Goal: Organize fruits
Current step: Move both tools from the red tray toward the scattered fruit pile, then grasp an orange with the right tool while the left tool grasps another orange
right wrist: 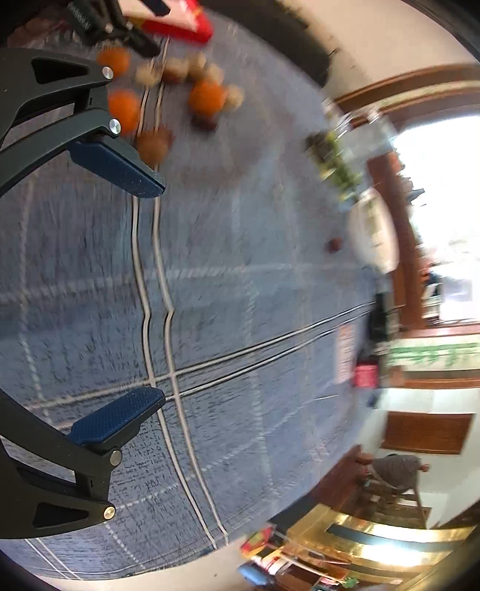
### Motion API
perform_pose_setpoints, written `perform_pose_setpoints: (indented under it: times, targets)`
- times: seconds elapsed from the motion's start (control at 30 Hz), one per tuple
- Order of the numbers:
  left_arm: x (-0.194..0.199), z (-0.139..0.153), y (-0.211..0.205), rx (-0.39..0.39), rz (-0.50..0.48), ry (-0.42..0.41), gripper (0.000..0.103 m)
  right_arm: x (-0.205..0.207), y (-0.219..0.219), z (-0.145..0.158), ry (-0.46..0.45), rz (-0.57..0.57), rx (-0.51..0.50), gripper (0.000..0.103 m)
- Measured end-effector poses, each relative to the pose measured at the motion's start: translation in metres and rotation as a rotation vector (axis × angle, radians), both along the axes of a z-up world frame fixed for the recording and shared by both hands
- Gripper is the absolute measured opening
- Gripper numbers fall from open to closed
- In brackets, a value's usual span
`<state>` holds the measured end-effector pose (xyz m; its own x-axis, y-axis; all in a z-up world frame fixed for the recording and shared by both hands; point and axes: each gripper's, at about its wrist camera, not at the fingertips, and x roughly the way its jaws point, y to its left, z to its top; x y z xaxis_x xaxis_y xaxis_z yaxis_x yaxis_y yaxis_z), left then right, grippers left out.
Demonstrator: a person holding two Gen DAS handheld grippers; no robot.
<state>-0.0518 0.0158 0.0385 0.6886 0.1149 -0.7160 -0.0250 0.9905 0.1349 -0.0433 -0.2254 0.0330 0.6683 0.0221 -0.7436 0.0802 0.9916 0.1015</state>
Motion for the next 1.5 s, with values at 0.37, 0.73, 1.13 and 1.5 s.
perform_pose_setpoints:
  times: [0.37,0.73,1.13,1.5]
  targets:
    - [-0.033,0.029,0.016,-0.003,-0.002,-0.102,0.103,-0.045,0.069,0.035,-0.126,0.164,-0.084,0.102]
    - [-0.039,0.021,0.033,-0.023,0.022,-0.079,0.103,-0.049,0.08,0.033,-0.121,0.173,-0.064,0.102]
    - [-0.056,0.011,0.07,-0.039,0.028,-0.048,0.103,-0.051,0.102,0.02,-0.092,0.246,-0.085,0.09]
    - [-0.06,0.017,0.053,-0.079,-0.114,-0.038,0.103,-0.03,0.091,-0.004,0.026,0.274,0.042,0.055]
